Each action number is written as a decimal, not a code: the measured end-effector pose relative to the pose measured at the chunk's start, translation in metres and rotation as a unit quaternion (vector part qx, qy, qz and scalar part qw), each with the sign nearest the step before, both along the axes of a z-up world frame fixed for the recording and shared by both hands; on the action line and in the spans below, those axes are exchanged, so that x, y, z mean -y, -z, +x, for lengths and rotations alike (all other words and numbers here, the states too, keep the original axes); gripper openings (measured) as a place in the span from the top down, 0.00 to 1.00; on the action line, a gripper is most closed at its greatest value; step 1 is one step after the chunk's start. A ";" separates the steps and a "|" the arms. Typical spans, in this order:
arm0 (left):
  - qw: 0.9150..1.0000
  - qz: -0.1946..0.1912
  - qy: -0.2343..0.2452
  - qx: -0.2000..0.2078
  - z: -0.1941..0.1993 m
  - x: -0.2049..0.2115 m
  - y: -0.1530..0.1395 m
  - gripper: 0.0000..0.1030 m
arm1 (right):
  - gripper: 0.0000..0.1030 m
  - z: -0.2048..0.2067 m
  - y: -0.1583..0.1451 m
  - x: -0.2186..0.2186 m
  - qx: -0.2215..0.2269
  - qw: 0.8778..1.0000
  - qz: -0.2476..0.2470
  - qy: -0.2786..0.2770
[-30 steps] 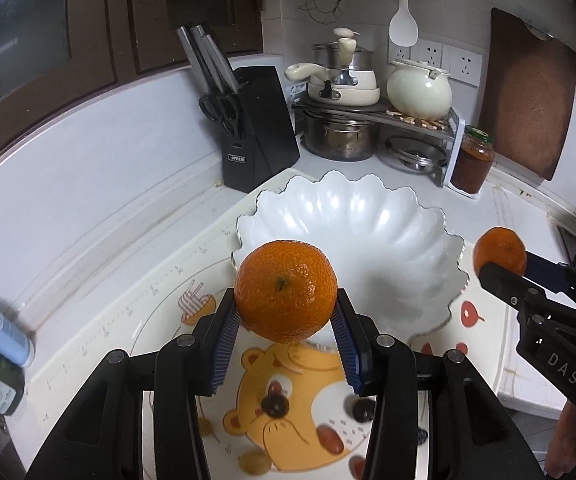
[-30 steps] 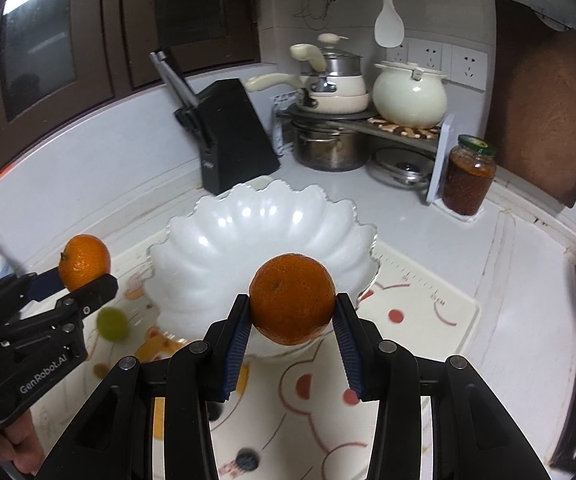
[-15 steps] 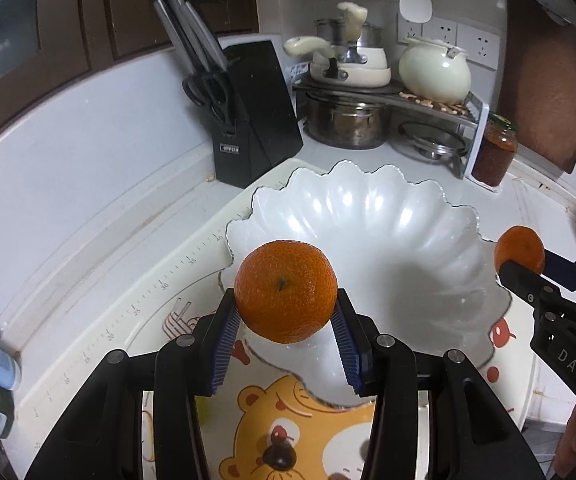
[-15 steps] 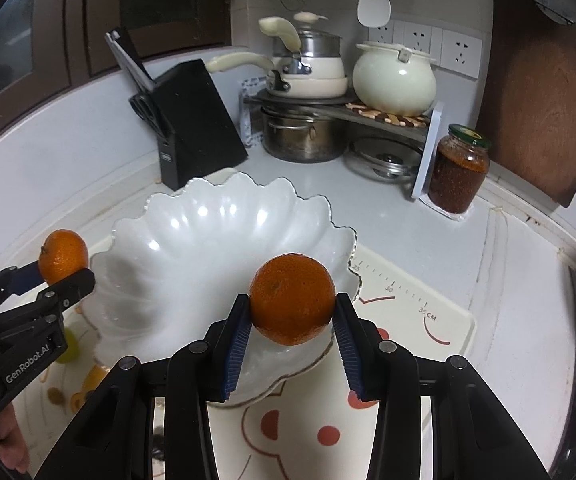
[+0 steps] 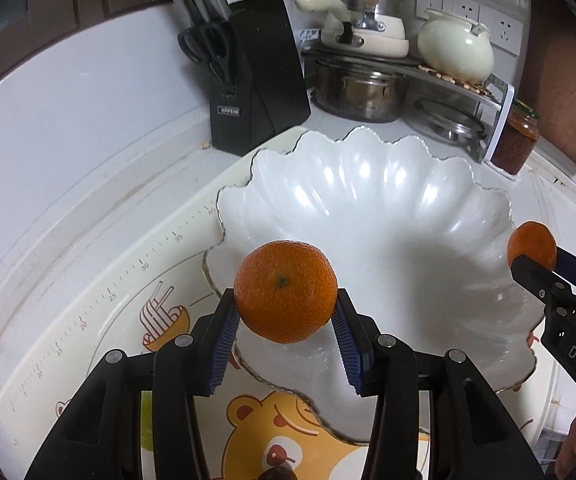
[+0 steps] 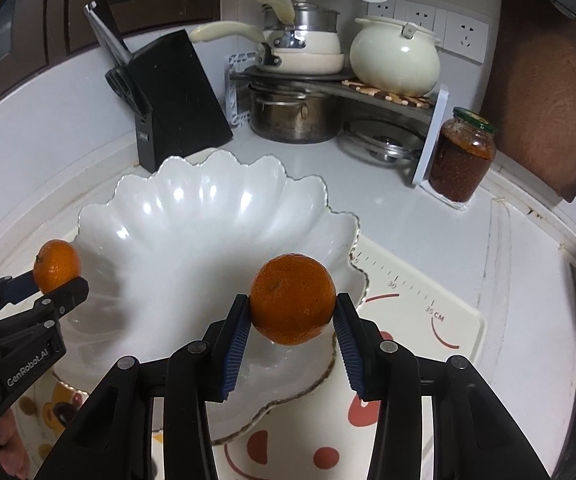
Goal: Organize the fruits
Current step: 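Lower both oranges into the bowl and open both tools, then withdraw both open tools from the bowl back over the mat, then grasp the brown round fruit with the left tool while the right tool grasps the blueberry, then carry the brown fruit and the blueberry over the white bowl, then open both tools to drop the brown fruit and blueberry into the bowl, then withdraw both open tools from the bowl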
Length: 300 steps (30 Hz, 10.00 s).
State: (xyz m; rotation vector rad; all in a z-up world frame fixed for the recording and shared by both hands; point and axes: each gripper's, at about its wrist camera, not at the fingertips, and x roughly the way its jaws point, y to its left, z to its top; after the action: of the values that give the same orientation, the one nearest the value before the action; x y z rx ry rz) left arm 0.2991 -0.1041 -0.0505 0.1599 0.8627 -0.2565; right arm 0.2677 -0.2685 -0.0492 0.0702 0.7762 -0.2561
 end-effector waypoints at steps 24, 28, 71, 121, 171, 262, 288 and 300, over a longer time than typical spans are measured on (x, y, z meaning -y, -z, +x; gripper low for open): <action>0.996 0.028 -0.032 0.074 -0.055 -0.027 -0.052 0.09 | 0.11 -0.053 -0.049 -0.024 0.086 0.996 -0.018 0.028; 0.996 0.028 -0.030 0.083 -0.069 -0.029 -0.063 0.09 | 0.10 -0.068 -0.056 -0.028 0.098 0.995 -0.015 0.028; 0.997 0.017 -0.034 0.072 -0.164 -0.068 -0.043 0.09 | 0.10 -0.160 -0.028 -0.066 0.109 0.994 0.002 -0.001; 0.999 0.035 -0.025 0.012 -0.157 -0.076 0.059 0.36 | 0.42 -0.148 0.075 -0.083 0.012 0.999 0.018 -0.029; 1.000 0.009 0.014 0.023 -0.169 -0.062 0.028 0.73 | 0.78 -0.159 0.053 -0.073 0.048 0.997 0.039 -0.036; 0.999 0.003 -0.006 0.048 -0.013 -0.004 -0.021 0.21 | 0.20 -0.007 -0.025 -0.003 0.077 0.996 -0.031 0.015; 0.996 0.006 -0.036 0.084 -0.088 -0.059 -0.068 0.21 | 0.20 -0.080 -0.069 -0.062 0.126 0.992 -0.005 -0.001; 0.994 0.008 -0.047 0.097 -0.115 -0.088 -0.076 0.21 | 0.20 -0.103 -0.073 -0.090 0.134 0.991 -0.005 -0.016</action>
State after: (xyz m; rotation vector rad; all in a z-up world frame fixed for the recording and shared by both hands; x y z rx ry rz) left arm 0.1842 -0.0162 0.0255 0.1552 0.6776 -0.1428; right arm 0.1650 -0.1785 0.0243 0.0814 0.5088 -0.2155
